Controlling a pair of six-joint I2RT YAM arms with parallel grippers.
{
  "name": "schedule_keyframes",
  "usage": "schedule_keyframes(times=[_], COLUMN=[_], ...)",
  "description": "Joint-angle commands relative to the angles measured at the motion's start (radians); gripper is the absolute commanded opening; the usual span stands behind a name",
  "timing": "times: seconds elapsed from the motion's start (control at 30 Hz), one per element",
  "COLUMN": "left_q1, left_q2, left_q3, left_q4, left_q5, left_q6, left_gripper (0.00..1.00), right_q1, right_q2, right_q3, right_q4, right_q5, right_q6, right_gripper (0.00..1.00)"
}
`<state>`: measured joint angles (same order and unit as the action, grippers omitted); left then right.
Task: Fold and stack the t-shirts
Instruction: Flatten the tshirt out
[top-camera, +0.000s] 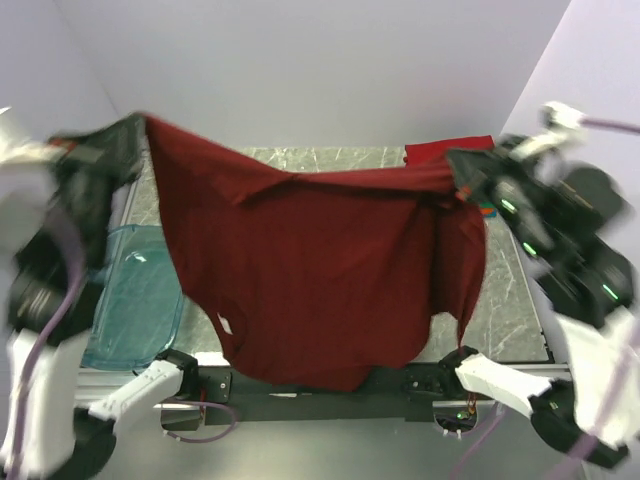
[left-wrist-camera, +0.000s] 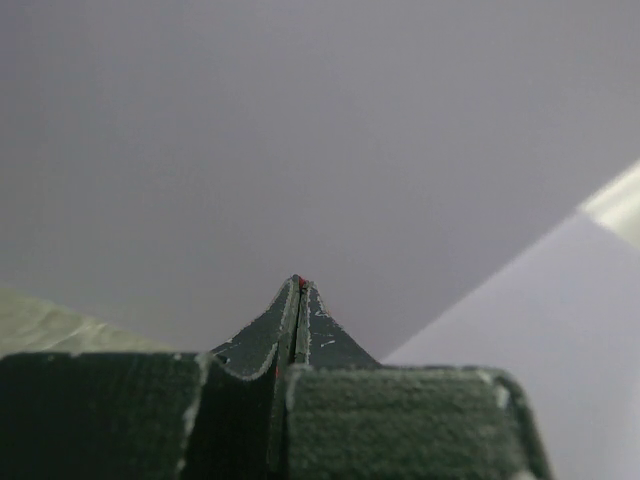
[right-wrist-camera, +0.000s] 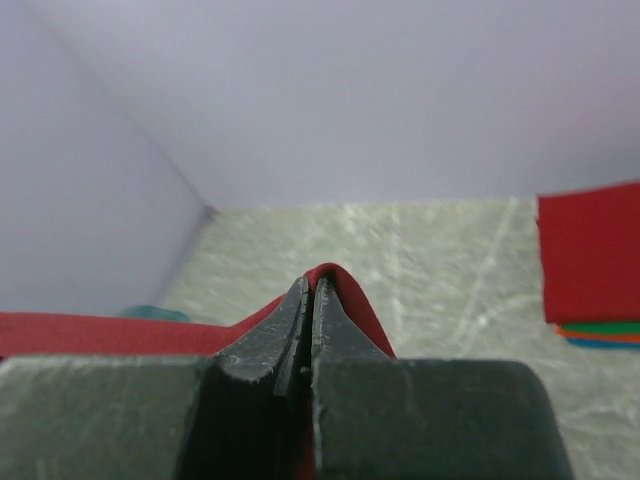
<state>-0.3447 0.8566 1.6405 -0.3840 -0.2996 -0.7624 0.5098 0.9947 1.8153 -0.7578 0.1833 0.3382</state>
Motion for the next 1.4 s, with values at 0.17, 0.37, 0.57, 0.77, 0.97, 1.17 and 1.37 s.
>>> schedule_keyframes(times=[0.17,0.37,0.57,0.77,0.97,1.17,1.37], left_q1=[0.108,0.291,0.342,0.342,0.34,0.342,0.342], left_q2=[0.432,0.729,0.698,0.294,-0.086,-0.29,-0.257], left_q3=[0.188,0.661,0.667,-0.032,-0.666,-0.947,-0.887], left_q4=[0.065,0.042,0.134,0.215,0.113,-0.074,-0.118], left_q5=[-0.101,0.143,0.248,0.127,0.042,0.065,0.137], left_q6=[0.123,0.117,0.109,0.129,-0.096,-0.221,-0.189], left_gripper=[0.01,0.01,0.01,0.01,0.01,0.19,0.99], right_q1=[-0.231,-0.248,-0.249,-0.229,-0.039,0.045,0.047], right_q2=[0.315,0.675,0.555,0.394,0.325,0.23,0.234], right_q3=[0.05,0.634,0.537,0.147,-0.198,-0.56,-0.629], right_q4=[0.167,-0.027,0.041,0.048,-0.104,-0.016,0.057], right_q5=[-0.261,-0.357,-0.352,-0.361,-0.144,-0.129,-0.153], right_q6=[-0.068,-0.165,-0.182,-0.217,-0.255,-0.165,-0.128], right_gripper=[0.0,0.0,0.0,0.0,0.0,0.32,0.73])
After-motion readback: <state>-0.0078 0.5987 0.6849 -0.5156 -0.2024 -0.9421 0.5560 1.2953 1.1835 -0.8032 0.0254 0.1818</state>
